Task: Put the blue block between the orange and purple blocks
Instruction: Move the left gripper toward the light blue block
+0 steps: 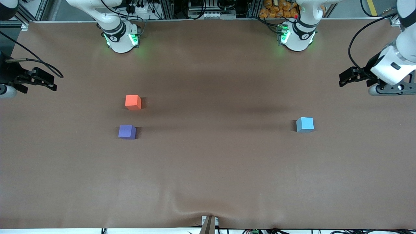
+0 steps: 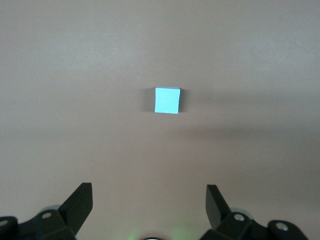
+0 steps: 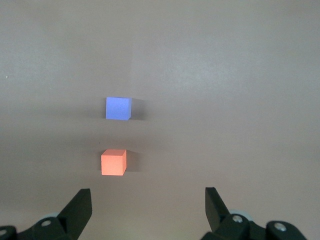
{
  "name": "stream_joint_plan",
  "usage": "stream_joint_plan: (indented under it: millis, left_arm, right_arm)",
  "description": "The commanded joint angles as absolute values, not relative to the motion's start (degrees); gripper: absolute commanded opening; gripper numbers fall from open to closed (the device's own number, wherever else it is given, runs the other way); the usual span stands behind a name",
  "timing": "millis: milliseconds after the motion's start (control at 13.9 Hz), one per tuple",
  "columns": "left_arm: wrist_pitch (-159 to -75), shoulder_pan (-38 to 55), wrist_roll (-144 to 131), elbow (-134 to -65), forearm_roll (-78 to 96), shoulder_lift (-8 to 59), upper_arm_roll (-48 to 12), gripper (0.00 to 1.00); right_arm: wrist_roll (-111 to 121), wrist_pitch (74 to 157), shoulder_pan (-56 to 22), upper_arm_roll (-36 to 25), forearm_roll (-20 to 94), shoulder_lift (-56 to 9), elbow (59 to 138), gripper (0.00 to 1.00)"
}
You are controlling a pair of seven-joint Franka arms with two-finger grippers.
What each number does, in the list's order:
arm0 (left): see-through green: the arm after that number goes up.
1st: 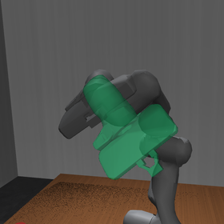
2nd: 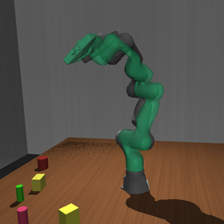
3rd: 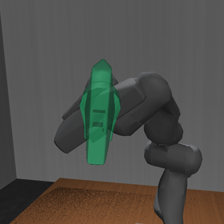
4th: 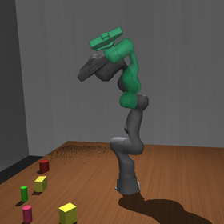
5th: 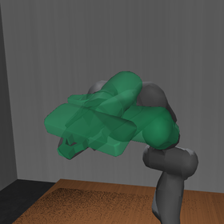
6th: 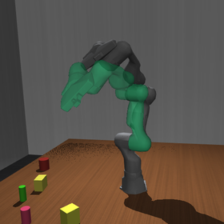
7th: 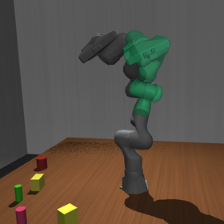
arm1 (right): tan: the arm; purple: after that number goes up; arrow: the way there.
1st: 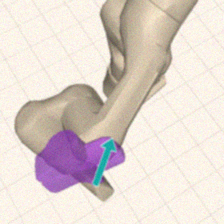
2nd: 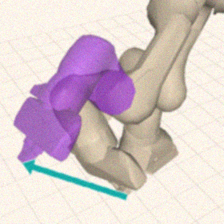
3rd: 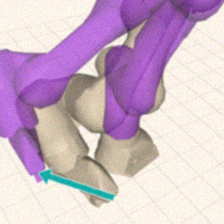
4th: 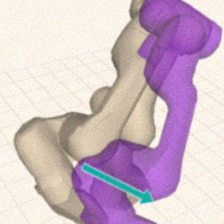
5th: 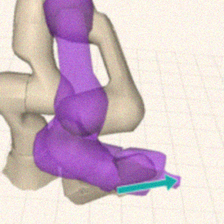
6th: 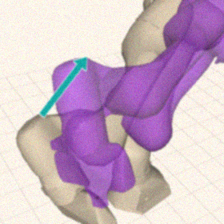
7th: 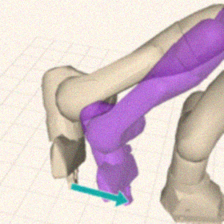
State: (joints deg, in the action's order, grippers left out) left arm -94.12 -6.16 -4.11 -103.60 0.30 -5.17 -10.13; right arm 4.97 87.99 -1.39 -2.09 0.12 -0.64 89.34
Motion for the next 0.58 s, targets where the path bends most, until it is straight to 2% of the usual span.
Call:
stream_joint_plan:
  millis: [0, 505]
  left_arm:
    - [-97.72, -6.94, -4.22, -109.15, 1.58, -8.79, -10.55, 1.00]
    - [-104.76, -6.94, -4.22, -116.01, 2.29, -9.58, -10.81, 1.00]
  right_arm:
    - [4.13, 87.71, -2.11, -2.37, -0.35, -1.14, 88.42, 1.00]
    - [4.13, 87.80, -2.20, -2.37, -0.35, -1.14, 88.50, 1.00]
